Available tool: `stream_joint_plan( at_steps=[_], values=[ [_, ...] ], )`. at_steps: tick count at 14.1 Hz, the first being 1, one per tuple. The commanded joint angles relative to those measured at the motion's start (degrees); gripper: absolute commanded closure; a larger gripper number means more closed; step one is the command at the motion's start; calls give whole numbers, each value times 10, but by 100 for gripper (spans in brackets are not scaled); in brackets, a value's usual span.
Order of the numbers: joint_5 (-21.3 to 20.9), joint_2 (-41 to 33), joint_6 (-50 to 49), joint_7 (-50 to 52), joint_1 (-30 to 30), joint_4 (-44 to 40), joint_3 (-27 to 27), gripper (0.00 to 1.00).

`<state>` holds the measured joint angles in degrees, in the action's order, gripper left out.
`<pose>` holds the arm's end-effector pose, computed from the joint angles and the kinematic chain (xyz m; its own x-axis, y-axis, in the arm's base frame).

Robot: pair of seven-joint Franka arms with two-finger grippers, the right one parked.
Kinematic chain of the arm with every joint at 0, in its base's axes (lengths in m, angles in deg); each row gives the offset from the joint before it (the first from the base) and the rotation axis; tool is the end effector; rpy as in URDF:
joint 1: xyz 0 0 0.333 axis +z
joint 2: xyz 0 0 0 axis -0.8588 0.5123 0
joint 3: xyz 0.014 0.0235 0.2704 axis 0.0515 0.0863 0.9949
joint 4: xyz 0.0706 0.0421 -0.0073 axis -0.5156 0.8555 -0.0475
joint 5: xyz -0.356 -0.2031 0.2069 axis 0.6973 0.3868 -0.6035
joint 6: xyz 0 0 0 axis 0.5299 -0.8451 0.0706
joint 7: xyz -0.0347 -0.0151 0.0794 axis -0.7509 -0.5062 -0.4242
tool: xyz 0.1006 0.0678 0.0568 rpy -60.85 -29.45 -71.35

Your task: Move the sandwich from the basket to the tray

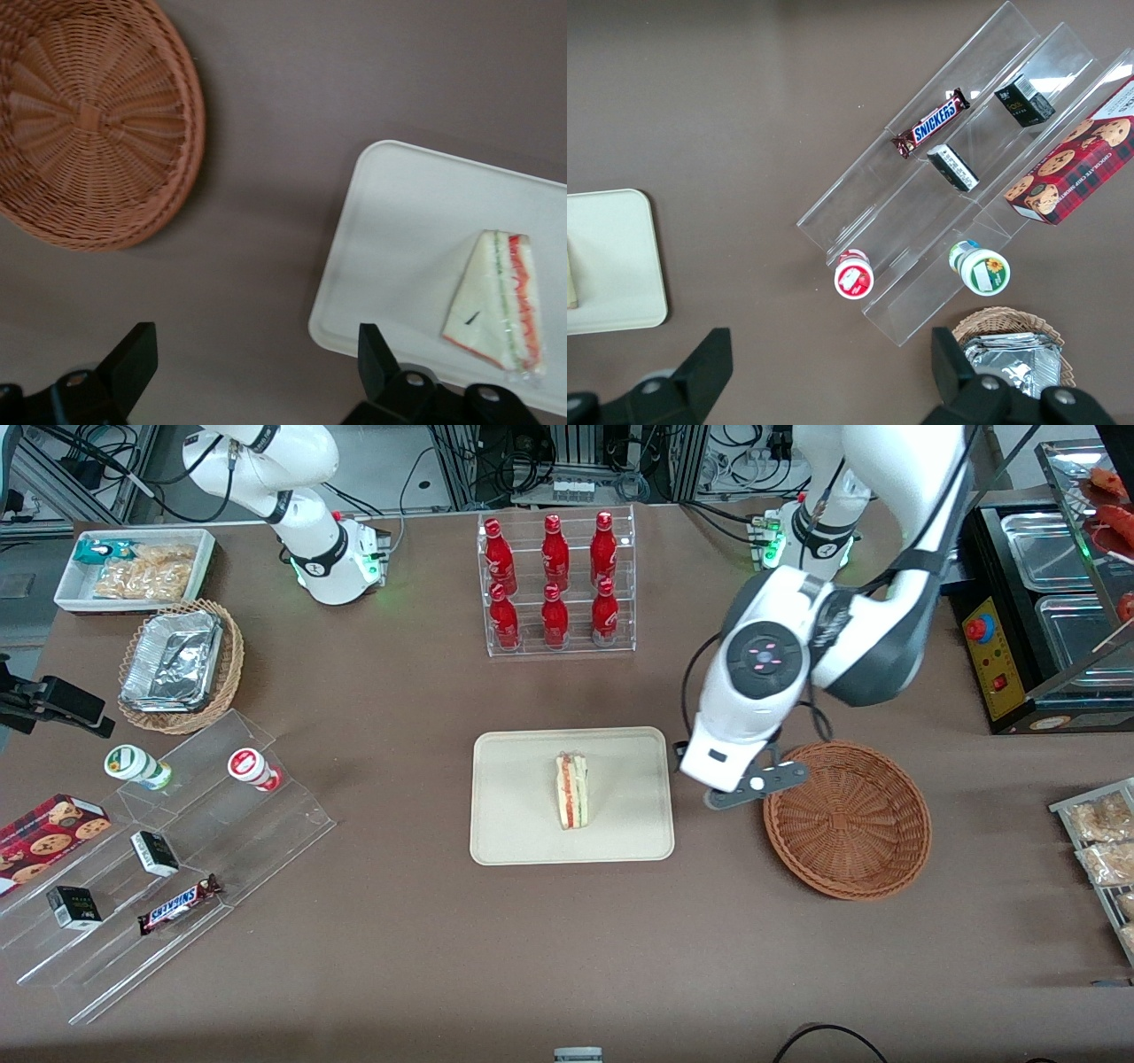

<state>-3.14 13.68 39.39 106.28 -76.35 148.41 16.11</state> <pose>0.6100 -0.3210 0.3448 0.9631 0.2539 -0.0889 0.2449 -0.9643 -0.1007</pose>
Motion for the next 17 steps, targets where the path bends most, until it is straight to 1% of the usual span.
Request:
stream_joint_plan(
  at_steps=[1,3,5,7,8,10,12,14,17],
  values=[
    [29,-91,-22,-100,46,83,-5,0],
    [30,-120,-81,-187,74,86,-4,0],
    [30,-145,-129,-279,123,85,-4,0],
    [29,-162,-155,-345,156,74,-2,0],
    [29,-172,-157,-369,165,74,6,0],
    [29,-189,-163,-425,166,74,50,0],
    [30,-198,-159,-464,166,67,81,0],
    [31,-198,-154,-470,166,51,99,0],
    [43,-198,-138,-470,166,38,108,0]
  ],
)
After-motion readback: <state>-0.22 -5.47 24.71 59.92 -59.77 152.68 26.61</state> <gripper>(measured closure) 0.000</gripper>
